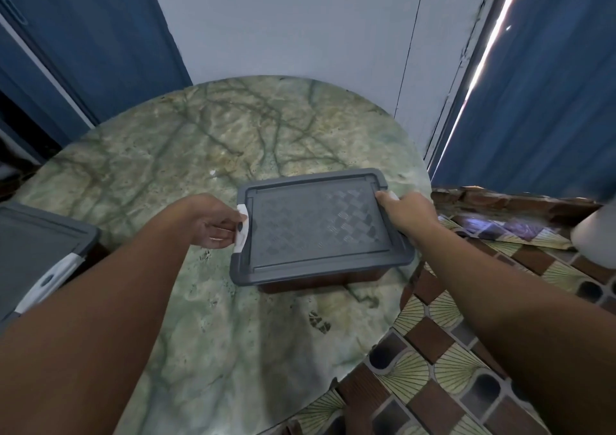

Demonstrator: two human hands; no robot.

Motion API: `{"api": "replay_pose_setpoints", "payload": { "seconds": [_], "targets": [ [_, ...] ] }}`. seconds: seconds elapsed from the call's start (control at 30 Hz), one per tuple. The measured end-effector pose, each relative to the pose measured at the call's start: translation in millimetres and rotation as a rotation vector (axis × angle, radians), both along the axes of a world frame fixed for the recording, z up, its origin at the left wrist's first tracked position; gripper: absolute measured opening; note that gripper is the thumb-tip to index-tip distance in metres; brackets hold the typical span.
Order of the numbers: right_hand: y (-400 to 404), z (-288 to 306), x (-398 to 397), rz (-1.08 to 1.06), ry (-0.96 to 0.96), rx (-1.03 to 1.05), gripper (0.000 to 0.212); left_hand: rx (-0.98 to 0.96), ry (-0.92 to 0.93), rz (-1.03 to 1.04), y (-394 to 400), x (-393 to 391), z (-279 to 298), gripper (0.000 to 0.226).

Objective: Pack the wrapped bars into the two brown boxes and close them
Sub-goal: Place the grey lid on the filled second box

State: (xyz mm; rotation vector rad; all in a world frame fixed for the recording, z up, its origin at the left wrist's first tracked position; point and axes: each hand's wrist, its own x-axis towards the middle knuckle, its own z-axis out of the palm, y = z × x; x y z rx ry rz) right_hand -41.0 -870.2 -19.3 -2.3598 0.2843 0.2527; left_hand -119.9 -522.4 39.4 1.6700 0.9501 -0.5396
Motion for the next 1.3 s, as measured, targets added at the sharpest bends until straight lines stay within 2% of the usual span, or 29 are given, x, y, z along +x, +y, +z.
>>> {"api": "replay_pose_setpoints", "payload": {
  "seconds": [0.1, 0.33, 0.5, 0.63, 0.8, 0.87, 1.0, 1.13, 1.23, 1.3],
  "targets": [
    [-3, 4, -3, 0.017, 0.007, -0.009, 0.064, -0.014, 0.017, -0.009, 0, 1, 1, 0.009],
    [4, 9, -11, 0.032, -0.093, -0.117, 0.051, -0.015, 0.029, -0.024, 4, 3, 0, 0.011],
    [8, 7, -17, 0.059, -0.116, -0.072, 0.042, -0.027, 0.027, -0.042, 4, 3, 2, 0.010],
    [9, 13, -23, -0.096, -0.067, 0.179, 0.047, -0.018, 0.021, -0.040, 4, 3, 1, 0.010],
    [5, 20, -20, -0.257, 0.084, 0.625, 0.015, -0.020, 0.017, -0.028, 4, 2, 0, 0.010],
    [5, 21, -21, -0.261, 0.101, 0.718, 0.009, -0.019, 0.018, -0.028, 3, 2, 2, 0.010],
    [10, 18, -18, -0.269, 0.097, 0.688, 0.026, -0.040, 0.016, -0.029, 2, -1, 4, 0.010],
    [11, 24, -19, -0.249, 0.113, 0.639, 0.025, 0.009, 0.000, -0.069, 1, -1, 5, 0.007],
    [13, 25, -18, -0.204, 0.092, 0.558, 0.046, 0.236, -0.035, -0.186, -3, 3, 12, 0.019],
    [14, 24, -17, -0.179, 0.087, 0.491, 0.049, 0.436, -0.146, -0.265, -10, 11, 14, 0.050]
  ]
}}
